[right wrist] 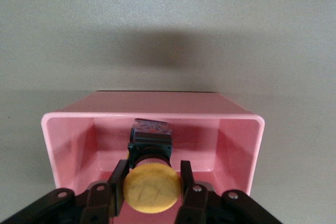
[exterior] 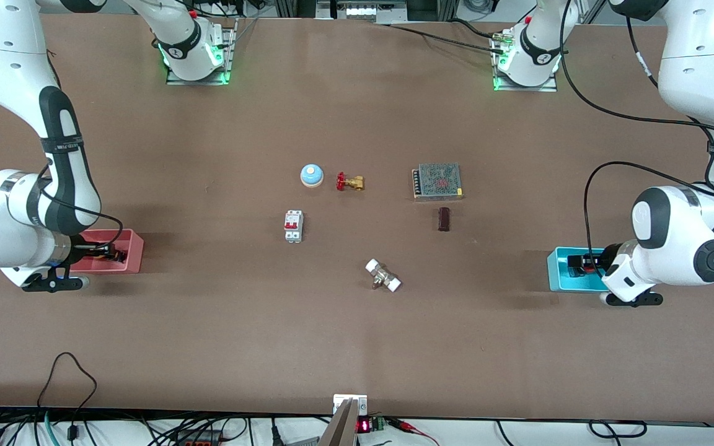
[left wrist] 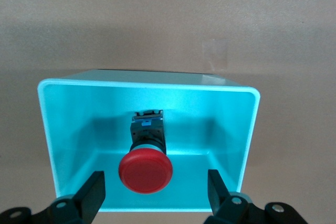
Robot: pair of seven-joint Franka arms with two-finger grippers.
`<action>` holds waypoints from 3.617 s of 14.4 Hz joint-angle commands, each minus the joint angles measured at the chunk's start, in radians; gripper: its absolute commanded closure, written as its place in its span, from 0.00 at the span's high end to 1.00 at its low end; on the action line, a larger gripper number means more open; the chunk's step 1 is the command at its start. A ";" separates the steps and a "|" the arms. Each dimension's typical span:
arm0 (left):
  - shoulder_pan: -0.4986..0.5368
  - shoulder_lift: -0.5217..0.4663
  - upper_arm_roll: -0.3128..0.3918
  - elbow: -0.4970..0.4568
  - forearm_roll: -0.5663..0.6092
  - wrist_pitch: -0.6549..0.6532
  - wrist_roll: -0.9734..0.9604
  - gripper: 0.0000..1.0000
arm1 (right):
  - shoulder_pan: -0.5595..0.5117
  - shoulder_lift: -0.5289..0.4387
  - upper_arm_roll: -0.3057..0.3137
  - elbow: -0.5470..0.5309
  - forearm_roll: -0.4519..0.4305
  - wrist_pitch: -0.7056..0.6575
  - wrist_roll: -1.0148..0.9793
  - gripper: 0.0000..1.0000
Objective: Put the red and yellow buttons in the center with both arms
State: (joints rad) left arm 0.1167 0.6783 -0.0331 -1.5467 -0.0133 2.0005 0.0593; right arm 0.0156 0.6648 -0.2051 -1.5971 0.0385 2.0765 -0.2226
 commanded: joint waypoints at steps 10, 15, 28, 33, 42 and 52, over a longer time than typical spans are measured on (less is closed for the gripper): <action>-0.006 -0.003 0.007 0.002 0.030 0.026 -0.018 0.41 | 0.006 -0.076 0.006 0.184 0.009 -0.315 -0.008 0.23; -0.005 -0.022 0.007 0.008 0.032 0.021 -0.015 0.29 | 0.147 -0.136 0.010 0.198 0.018 -0.363 0.202 0.25; -0.139 -0.171 -0.022 0.014 0.013 -0.117 -0.280 0.27 | 0.414 0.032 0.013 0.151 0.079 -0.141 0.439 0.25; -0.253 -0.103 -0.022 0.007 -0.068 -0.057 -0.423 0.27 | 0.449 0.085 0.013 0.151 0.080 -0.096 0.485 0.25; -0.367 -0.016 -0.022 -0.012 -0.198 0.044 -0.507 0.29 | 0.469 0.095 0.012 0.158 0.078 -0.090 0.555 1.00; -0.339 -0.092 0.027 0.010 -0.182 -0.020 -0.523 0.87 | 0.423 -0.151 0.003 0.164 0.077 -0.205 0.585 1.00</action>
State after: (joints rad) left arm -0.2373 0.6554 -0.0363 -1.5330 -0.1913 2.0191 -0.4652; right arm 0.4671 0.6060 -0.2045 -1.4079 0.1056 1.9315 0.3653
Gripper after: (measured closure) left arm 0.189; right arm 0.000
